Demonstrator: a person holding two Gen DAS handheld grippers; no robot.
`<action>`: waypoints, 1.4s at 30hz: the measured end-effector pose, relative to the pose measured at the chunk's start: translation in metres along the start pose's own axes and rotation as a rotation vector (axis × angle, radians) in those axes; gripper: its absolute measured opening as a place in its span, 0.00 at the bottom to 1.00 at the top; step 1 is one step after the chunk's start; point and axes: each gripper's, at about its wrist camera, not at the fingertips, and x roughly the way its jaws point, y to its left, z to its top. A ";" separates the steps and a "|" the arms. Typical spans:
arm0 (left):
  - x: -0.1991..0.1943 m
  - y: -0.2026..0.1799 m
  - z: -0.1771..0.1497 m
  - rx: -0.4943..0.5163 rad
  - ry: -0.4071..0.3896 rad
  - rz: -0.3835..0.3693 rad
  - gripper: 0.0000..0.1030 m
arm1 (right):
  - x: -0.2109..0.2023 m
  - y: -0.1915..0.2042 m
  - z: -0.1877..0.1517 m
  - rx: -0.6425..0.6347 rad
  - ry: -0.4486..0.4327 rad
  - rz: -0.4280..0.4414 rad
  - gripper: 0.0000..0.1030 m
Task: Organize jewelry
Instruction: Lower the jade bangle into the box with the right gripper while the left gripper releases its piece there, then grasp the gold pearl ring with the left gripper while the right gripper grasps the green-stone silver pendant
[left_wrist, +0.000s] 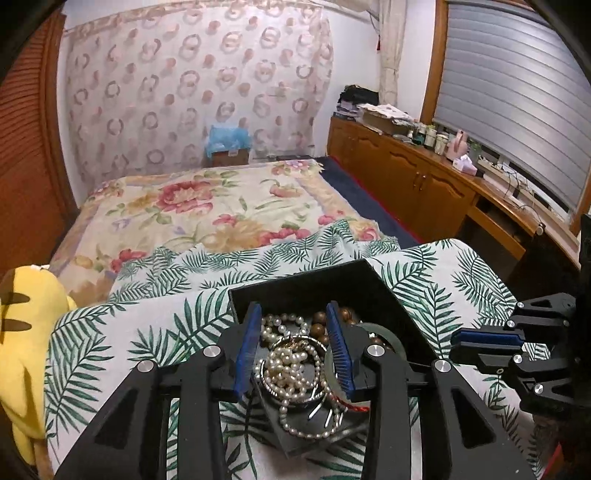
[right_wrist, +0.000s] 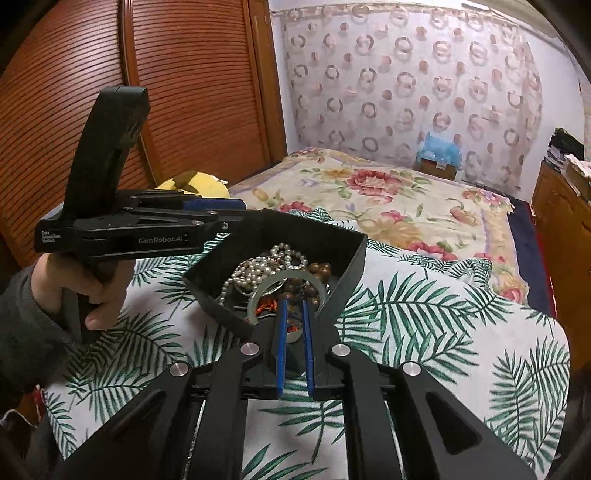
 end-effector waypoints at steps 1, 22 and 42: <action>-0.002 0.000 -0.001 0.000 -0.001 0.002 0.37 | -0.003 0.002 -0.002 0.002 -0.003 0.002 0.10; -0.037 -0.016 -0.075 0.046 0.036 0.056 0.93 | -0.011 0.045 -0.075 -0.001 0.139 0.045 0.26; -0.036 -0.026 -0.110 0.044 0.133 0.016 0.93 | -0.004 0.072 -0.094 -0.146 0.230 0.038 0.26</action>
